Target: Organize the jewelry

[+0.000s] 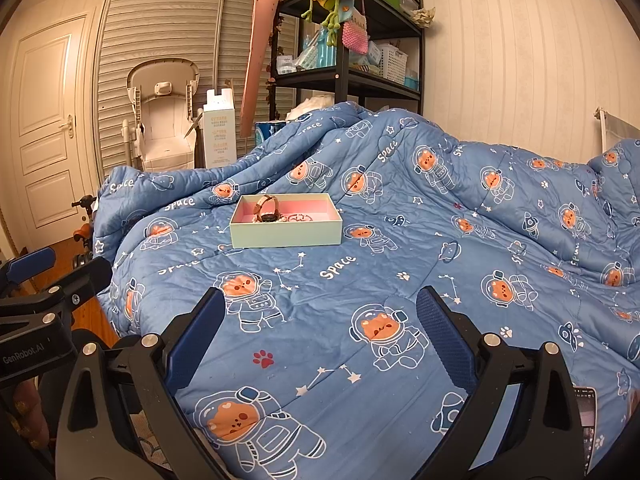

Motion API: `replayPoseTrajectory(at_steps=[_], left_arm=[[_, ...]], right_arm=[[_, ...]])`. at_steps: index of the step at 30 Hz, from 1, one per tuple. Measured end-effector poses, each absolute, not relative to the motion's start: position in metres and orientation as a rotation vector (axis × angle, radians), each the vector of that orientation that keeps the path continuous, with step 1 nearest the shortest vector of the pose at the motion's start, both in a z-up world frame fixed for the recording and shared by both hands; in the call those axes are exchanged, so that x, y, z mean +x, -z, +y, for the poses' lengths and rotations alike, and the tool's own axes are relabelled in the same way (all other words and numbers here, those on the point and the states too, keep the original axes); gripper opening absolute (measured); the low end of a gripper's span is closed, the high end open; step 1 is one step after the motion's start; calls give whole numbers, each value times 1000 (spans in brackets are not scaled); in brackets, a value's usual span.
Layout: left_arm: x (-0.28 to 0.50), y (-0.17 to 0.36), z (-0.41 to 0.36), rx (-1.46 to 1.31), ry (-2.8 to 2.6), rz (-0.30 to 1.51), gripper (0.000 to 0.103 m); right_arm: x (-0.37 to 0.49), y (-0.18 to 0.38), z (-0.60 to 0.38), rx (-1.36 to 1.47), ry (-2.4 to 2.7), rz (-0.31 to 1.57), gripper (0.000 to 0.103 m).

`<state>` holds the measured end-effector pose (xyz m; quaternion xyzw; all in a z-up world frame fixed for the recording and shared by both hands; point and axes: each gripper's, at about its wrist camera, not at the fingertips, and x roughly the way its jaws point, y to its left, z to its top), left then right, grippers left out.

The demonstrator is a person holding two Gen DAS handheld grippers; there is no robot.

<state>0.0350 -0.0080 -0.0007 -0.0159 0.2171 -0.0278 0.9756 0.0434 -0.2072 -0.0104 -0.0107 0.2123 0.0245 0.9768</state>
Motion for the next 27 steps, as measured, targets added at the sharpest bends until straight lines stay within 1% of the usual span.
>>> replayPoseTrajectory(at_steps=[27], left_arm=[[33, 1, -4, -31, 46, 443, 96]], right_arm=[[43, 11, -209, -21, -49, 424, 95]])
